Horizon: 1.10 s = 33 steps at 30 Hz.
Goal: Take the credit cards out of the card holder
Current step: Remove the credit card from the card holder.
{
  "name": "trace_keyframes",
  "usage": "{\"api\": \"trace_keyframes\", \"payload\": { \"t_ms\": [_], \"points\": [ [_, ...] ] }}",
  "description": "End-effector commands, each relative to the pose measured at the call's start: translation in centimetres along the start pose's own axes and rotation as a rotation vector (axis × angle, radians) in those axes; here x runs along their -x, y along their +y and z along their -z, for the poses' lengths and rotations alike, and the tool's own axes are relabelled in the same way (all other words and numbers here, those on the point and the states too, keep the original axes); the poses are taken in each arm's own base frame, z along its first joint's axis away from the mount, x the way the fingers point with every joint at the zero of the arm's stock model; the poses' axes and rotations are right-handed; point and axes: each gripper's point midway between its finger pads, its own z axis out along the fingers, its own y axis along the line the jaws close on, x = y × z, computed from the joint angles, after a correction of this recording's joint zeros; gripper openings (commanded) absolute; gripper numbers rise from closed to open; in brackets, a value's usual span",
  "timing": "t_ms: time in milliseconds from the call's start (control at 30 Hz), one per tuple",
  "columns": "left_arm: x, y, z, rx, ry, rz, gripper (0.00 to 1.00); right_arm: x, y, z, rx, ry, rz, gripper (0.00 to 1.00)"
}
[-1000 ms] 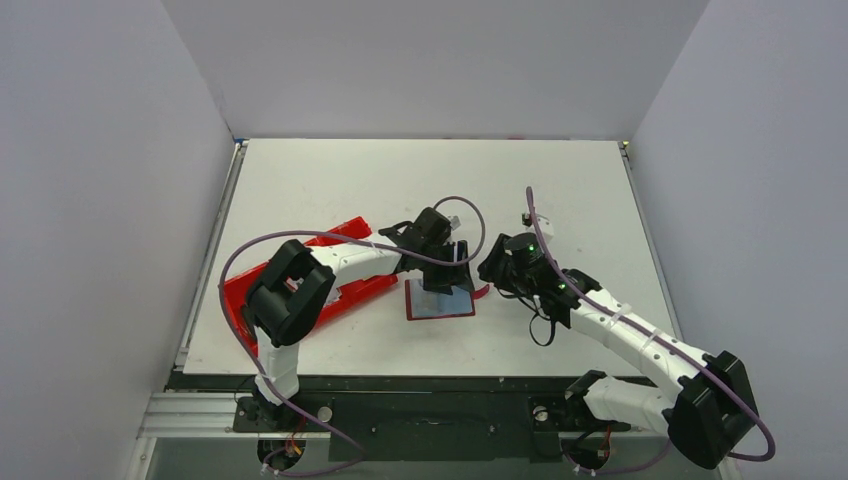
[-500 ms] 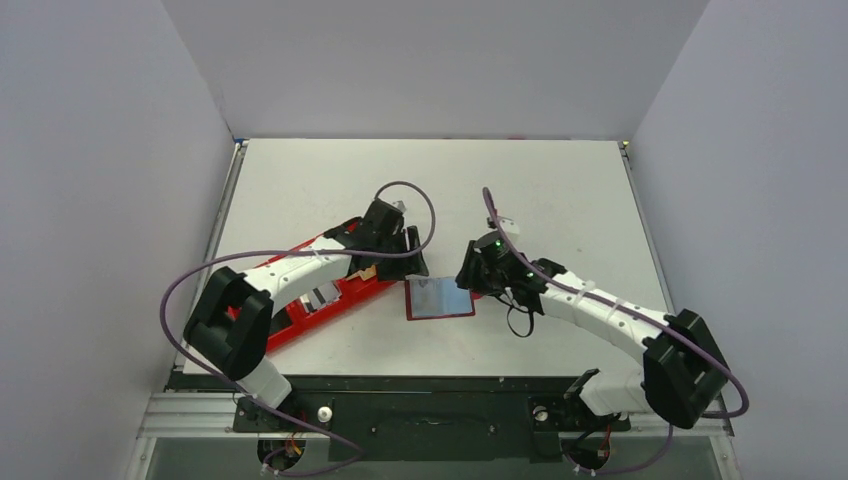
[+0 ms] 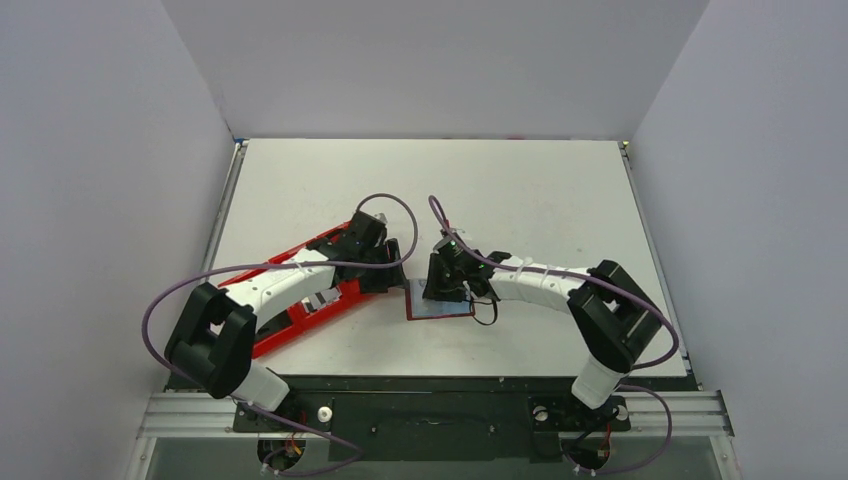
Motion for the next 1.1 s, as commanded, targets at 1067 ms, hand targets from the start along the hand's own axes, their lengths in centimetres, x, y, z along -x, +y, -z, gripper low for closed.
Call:
{"api": "trace_keyframes", "payload": {
  "t_ms": [1067],
  "points": [
    [-0.7,-4.7,-3.6,-0.043,0.065,-0.098,0.20,-1.9,-5.6,-1.0,0.009,-0.019,-0.111,0.33]
  ]
}}
